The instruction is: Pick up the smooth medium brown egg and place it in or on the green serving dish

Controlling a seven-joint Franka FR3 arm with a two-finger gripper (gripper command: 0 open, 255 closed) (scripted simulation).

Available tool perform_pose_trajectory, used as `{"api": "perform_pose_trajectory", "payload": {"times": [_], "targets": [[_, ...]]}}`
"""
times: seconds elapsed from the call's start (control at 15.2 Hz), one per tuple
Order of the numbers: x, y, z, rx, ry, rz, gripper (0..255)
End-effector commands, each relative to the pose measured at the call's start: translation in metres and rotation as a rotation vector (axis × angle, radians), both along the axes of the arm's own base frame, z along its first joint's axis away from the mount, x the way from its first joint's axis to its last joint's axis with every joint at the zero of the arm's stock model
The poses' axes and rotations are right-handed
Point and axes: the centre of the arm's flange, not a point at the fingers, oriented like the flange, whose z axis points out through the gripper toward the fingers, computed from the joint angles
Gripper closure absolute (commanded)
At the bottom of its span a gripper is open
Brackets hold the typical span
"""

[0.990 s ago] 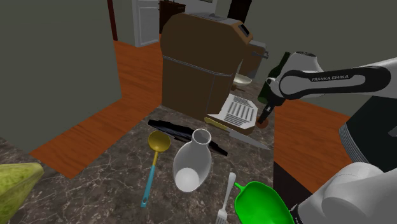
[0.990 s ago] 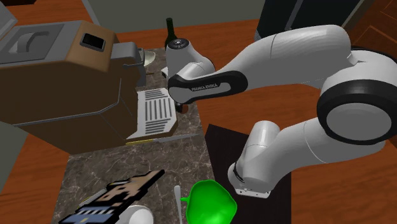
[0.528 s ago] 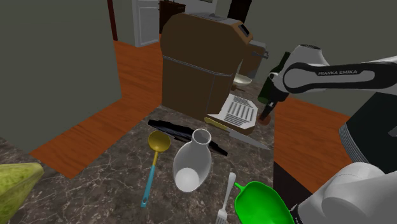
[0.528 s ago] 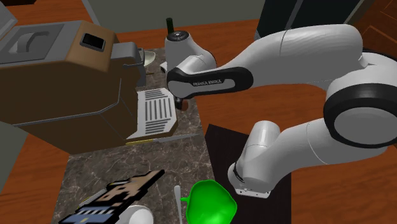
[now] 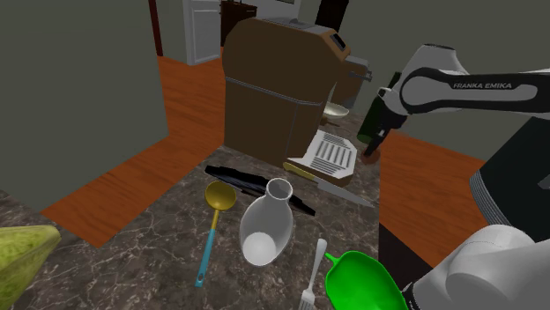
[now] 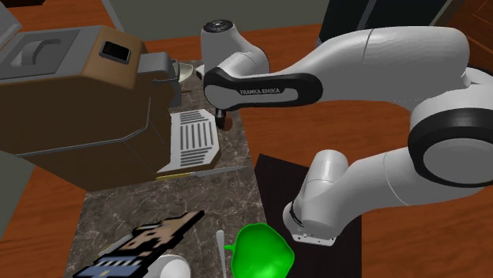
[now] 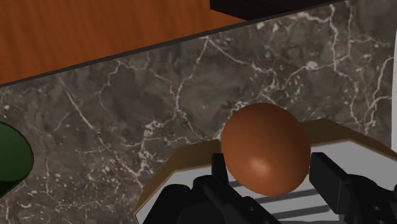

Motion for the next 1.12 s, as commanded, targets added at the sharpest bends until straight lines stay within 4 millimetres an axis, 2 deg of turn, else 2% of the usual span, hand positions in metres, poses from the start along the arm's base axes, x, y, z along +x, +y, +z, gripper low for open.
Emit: {"api": "perform_pose_trajectory", "payload": {"times": [0.0,0.53,0.59,1.06], "targets": [[-0.001,0.0,0.011,0.0,0.0,0.0,255],[-0.001,0.0,0.053,0.0,0.0,0.0,255],[-0.001,0.0,0.053,0.0,0.0,0.0,255],[-0.053,0.077,0.058,0.0,0.0,0.0,255]]}}
